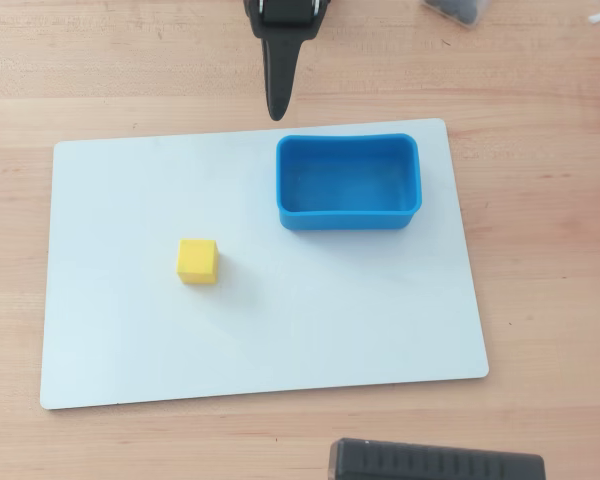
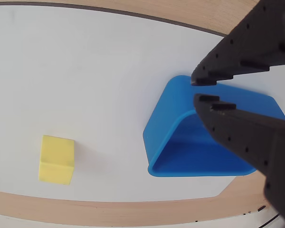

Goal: Pick up yellow cube and drop it in the blue rectangular bin

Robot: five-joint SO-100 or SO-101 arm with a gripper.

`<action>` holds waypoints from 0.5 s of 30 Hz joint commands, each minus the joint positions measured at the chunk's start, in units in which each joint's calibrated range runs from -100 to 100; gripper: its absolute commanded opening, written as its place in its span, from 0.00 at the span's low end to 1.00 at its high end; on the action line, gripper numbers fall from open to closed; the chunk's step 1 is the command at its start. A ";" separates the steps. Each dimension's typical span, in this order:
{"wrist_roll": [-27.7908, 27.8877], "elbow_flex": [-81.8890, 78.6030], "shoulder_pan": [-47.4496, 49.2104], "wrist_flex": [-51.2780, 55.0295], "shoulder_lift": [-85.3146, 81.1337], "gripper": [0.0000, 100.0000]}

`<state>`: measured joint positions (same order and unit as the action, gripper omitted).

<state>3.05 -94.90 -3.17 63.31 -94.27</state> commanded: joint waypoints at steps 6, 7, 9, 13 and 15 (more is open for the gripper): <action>0.78 1.35 -0.01 -0.22 -2.01 0.00; 0.78 1.81 -0.18 -0.22 -2.01 0.00; 0.88 4.44 -0.52 0.93 -2.01 0.00; 2.00 8.35 -0.26 1.59 -0.53 0.00; 2.39 10.63 -0.44 1.68 1.15 0.00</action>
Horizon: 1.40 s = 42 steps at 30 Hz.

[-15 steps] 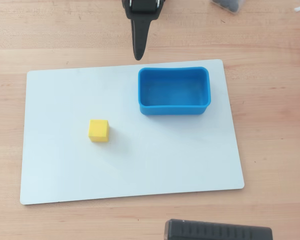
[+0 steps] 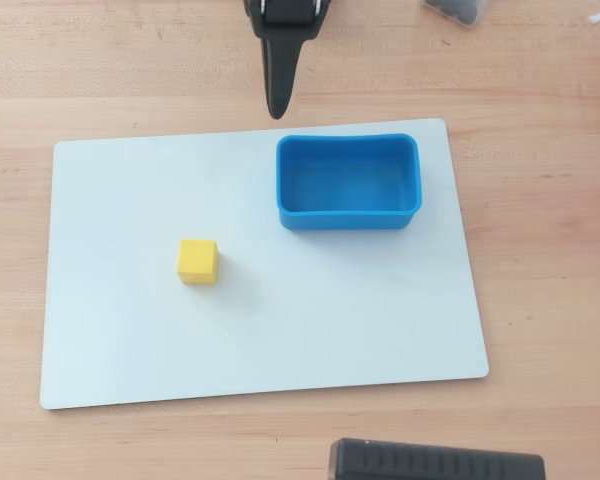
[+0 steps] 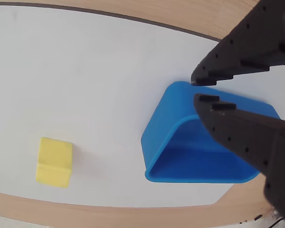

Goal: Pick up yellow cube and drop it in the blue rectangular bin

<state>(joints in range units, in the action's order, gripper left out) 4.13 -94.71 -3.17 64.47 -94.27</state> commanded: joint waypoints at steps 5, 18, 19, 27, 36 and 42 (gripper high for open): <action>1.32 24.44 -2.49 0.84 16.29 0.00; 1.17 54.53 -7.81 8.28 48.43 0.00; 1.32 56.07 -8.33 8.36 50.10 0.00; 1.47 71.98 -9.70 11.00 68.40 0.00; 1.37 88.80 -11.93 14.96 86.05 0.00; 1.47 99.07 -11.33 18.10 95.34 0.00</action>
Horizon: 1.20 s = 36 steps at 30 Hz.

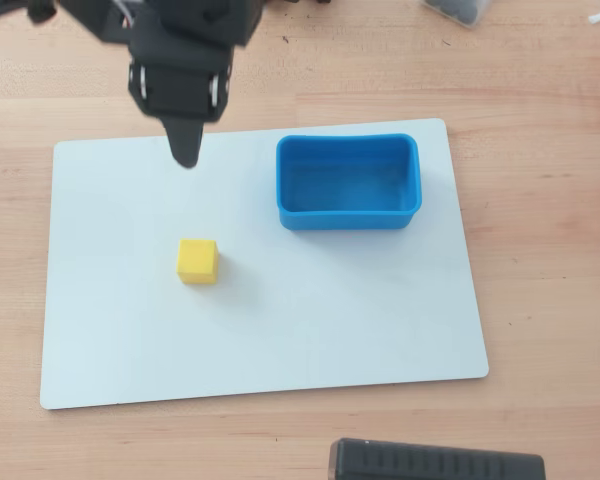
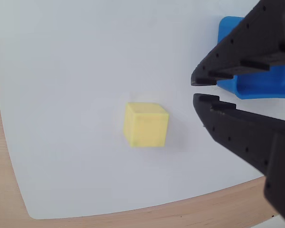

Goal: Pick up yellow cube and drop it in the blue rectangular bin

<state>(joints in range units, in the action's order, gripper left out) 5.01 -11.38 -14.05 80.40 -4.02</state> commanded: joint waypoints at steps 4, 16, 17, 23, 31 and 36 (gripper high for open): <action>0.59 24.02 0.76 3.66 12.24 0.00; 0.24 33.75 2.90 3.83 25.43 0.01; 0.24 33.75 2.82 3.91 25.89 0.05; -0.24 33.75 1.19 5.72 29.42 0.19; -0.24 34.29 0.50 6.22 31.28 0.24; -0.24 36.20 0.16 6.55 32.03 0.25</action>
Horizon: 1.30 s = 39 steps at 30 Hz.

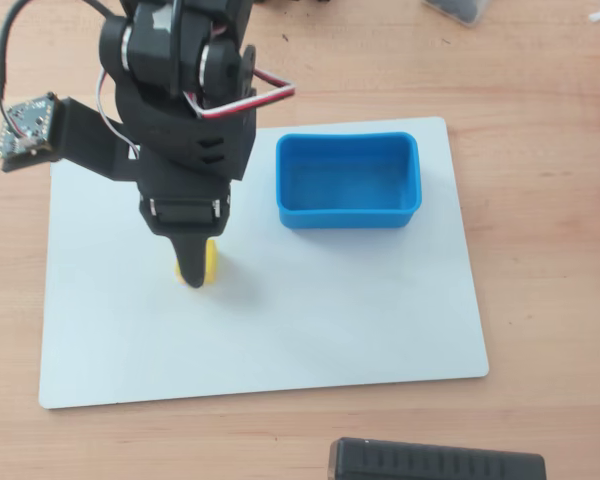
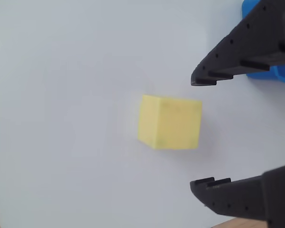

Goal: Pick up yellow cube and drop it in the blue rectangular bin

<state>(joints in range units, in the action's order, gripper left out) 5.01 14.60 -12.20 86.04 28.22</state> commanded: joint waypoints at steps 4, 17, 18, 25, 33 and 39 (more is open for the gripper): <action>-0.24 10.68 -1.86 0.91 1.18 0.25; -0.73 10.13 -2.46 -0.57 5.55 0.25; -0.73 10.13 -2.46 -0.74 5.73 0.25; -0.88 10.13 -2.12 -1.48 7.50 0.25; -0.78 10.49 -0.06 -1.48 7.50 0.16; -0.83 11.13 -0.15 -1.89 7.50 0.07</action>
<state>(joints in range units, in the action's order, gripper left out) 4.81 16.96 -13.20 85.41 36.54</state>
